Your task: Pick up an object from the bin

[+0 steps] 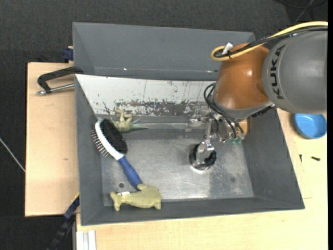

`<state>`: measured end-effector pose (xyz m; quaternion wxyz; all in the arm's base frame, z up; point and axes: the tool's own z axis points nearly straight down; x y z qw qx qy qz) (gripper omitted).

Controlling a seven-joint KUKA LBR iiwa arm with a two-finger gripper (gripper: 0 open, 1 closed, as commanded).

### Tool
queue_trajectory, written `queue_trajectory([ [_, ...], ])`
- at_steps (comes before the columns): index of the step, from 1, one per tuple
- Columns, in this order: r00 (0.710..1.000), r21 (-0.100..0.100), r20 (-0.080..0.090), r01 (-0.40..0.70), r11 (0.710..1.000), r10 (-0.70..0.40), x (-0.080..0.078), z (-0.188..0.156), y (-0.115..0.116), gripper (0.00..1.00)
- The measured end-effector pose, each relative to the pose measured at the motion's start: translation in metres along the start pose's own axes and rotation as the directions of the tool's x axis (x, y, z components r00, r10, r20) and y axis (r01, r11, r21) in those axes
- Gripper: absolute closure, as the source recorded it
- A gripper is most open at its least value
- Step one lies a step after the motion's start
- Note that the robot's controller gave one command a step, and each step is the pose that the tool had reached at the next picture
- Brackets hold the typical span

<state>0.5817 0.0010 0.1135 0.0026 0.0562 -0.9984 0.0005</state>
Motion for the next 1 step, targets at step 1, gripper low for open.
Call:
queue_trajectory([
  [1, 0.885, 0.008, 0.011, 0.466, 0.885, -0.466, -0.0029, 0.0242, -0.0390, 0.00],
])
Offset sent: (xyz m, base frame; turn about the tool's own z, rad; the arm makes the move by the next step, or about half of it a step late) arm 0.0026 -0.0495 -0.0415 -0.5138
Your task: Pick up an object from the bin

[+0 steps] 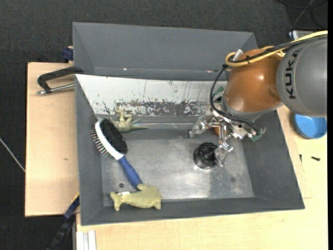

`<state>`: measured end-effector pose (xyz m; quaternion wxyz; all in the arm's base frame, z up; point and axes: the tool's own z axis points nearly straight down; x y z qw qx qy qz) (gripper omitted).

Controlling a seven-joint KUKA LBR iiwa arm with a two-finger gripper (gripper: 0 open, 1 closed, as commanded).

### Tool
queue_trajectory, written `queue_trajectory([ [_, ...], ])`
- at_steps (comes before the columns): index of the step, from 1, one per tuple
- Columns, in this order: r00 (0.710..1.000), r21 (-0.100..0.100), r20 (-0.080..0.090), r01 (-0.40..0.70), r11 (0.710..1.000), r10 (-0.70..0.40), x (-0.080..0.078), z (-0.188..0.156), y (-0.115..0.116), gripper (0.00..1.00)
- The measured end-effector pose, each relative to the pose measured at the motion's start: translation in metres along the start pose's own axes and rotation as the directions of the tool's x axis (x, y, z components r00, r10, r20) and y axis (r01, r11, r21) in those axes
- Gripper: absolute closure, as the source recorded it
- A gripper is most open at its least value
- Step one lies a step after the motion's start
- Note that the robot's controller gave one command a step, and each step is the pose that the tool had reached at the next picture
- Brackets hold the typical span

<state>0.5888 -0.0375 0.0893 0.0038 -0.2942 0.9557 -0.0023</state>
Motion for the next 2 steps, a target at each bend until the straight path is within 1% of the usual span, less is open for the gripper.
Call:
queue_trajectory([
  [1, 1.000, 0.000, 0.003, -0.003, 1.000, 0.003, 0.001, 0.003, 0.000, 1.00],
  [2, 0.996, 0.003, 0.007, 0.093, 0.996, -0.093, 0.002, -0.126, -0.006, 1.00],
])
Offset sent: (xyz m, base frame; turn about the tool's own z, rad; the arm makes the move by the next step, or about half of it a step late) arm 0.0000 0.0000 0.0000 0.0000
